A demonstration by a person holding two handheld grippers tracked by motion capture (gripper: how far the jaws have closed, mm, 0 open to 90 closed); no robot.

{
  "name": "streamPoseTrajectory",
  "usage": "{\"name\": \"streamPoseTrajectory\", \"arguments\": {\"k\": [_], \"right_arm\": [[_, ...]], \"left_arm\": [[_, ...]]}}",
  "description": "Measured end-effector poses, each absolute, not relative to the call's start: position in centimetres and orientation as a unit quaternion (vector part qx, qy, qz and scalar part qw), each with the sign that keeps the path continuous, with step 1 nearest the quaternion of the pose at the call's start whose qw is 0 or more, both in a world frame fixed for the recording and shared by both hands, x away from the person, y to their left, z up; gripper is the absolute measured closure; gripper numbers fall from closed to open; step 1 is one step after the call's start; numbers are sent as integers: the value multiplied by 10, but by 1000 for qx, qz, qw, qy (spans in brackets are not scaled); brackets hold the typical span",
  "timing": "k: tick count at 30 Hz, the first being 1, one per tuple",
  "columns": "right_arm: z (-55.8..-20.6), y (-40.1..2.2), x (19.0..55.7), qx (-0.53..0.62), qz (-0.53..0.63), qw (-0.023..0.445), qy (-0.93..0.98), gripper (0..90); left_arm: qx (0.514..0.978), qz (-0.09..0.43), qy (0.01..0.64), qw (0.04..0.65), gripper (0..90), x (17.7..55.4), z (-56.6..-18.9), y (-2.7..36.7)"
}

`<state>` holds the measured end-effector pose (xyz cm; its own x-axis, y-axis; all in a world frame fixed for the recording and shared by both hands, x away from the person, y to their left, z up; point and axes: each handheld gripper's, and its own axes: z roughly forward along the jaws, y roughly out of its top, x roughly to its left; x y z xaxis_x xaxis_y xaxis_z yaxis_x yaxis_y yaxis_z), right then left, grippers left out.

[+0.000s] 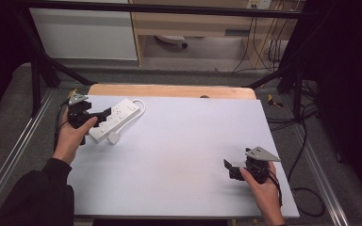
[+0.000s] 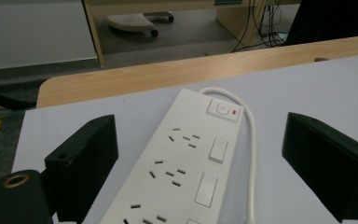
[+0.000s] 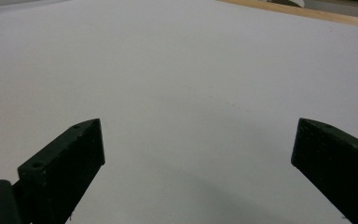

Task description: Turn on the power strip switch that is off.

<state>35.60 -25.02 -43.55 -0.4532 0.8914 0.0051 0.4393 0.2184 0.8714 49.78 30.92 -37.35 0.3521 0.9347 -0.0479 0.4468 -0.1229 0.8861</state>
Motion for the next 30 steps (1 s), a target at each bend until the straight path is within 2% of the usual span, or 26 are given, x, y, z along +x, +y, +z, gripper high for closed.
{"name": "streamPoseTrajectory", "arguments": {"k": [25,30], "right_arm": [[-436,-251,356,453,431,260,736,31],[-436,-251,356,452,432,259,736,31]], "left_arm": [[696,275,517,416,147,513,-391,311],[706,267,514,408,234,515,-395,309]]}}
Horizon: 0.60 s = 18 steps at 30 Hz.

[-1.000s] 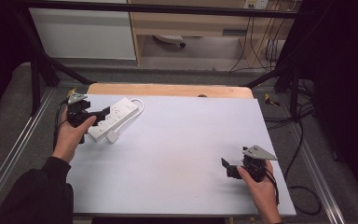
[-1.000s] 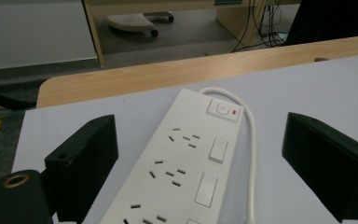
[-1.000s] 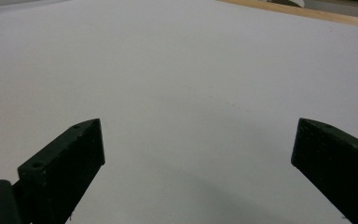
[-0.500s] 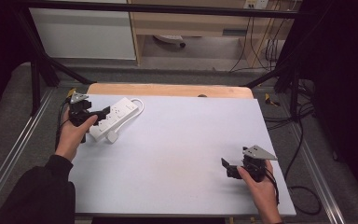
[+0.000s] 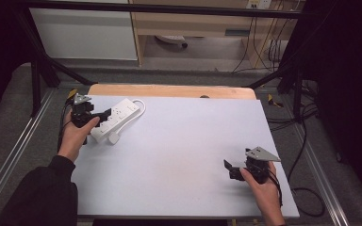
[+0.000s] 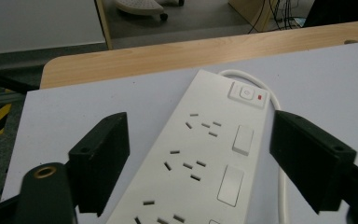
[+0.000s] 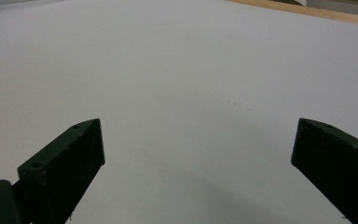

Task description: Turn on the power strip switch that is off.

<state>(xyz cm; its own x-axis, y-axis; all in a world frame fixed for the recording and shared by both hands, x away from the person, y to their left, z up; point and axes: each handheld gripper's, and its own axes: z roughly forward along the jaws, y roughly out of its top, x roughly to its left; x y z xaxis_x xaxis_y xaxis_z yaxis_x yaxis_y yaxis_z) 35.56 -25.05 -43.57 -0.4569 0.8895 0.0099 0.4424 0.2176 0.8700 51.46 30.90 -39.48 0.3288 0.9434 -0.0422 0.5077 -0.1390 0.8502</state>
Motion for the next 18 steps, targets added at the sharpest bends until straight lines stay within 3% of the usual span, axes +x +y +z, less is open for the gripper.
{"name": "streamPoseTrajectory", "arguments": {"k": [8,18], "right_arm": [[-436,-251,355,452,433,258,736,31],[-436,-251,355,452,433,258,736,31]], "left_arm": [[717,250,508,406,399,518,-400,300],[728,244,504,396,464,520,-405,296]]}}
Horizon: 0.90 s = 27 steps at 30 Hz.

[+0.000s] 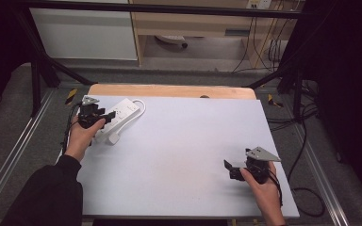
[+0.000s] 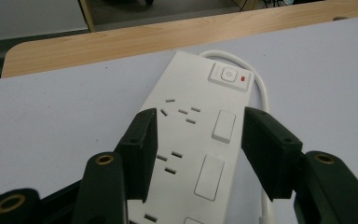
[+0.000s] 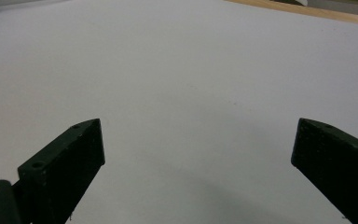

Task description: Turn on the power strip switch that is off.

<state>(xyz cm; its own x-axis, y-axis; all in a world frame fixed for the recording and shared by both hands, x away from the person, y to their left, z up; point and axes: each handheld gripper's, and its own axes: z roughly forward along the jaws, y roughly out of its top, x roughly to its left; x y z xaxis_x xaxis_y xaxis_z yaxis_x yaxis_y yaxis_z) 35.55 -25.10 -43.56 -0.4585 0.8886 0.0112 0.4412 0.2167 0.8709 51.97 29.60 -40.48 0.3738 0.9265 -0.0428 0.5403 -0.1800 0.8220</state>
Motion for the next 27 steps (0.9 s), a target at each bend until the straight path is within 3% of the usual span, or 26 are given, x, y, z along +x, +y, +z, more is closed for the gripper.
{"name": "streamPoseTrajectory", "arguments": {"k": [27], "right_arm": [[-436,-251,355,451,433,257,737,31]], "left_arm": [[750,232,498,368,638,521,-413,296]]}}
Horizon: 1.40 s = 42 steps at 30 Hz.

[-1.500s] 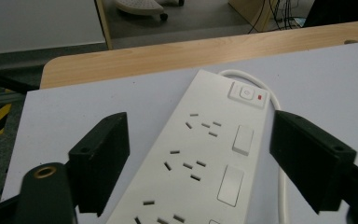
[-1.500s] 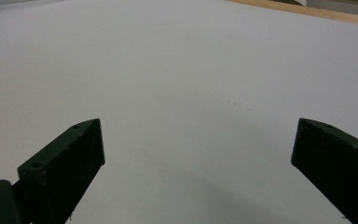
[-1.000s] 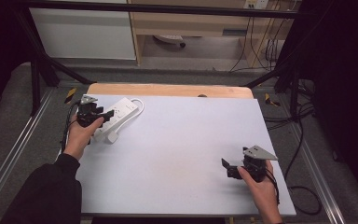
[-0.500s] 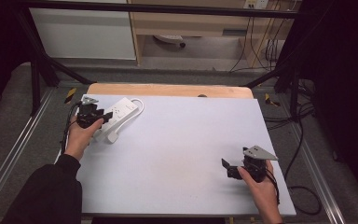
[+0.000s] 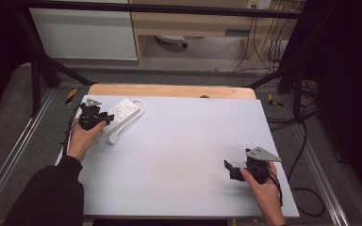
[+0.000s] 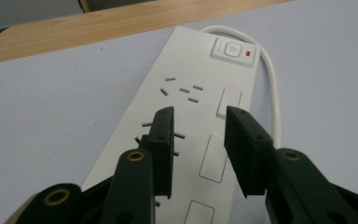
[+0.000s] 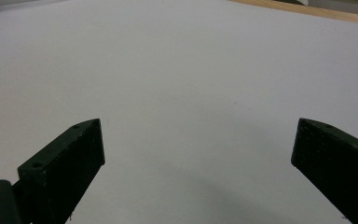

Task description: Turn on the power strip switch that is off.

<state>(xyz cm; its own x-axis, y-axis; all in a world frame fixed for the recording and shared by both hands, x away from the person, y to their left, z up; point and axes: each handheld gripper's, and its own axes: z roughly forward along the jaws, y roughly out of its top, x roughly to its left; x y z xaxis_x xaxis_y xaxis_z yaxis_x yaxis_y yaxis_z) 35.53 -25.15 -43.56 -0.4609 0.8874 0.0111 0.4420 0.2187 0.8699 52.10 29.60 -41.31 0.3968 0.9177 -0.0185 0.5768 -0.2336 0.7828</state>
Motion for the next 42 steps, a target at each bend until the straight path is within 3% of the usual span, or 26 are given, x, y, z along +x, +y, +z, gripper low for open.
{"name": "streamPoseTrajectory", "arguments": {"k": [21,42], "right_arm": [[-437,-251,356,448,427,256,742,31],[-436,-252,355,450,430,258,739,31]], "left_arm": [[753,214,494,379,860,522,-419,294],[751,209,495,383,900,526,-424,292]]}}
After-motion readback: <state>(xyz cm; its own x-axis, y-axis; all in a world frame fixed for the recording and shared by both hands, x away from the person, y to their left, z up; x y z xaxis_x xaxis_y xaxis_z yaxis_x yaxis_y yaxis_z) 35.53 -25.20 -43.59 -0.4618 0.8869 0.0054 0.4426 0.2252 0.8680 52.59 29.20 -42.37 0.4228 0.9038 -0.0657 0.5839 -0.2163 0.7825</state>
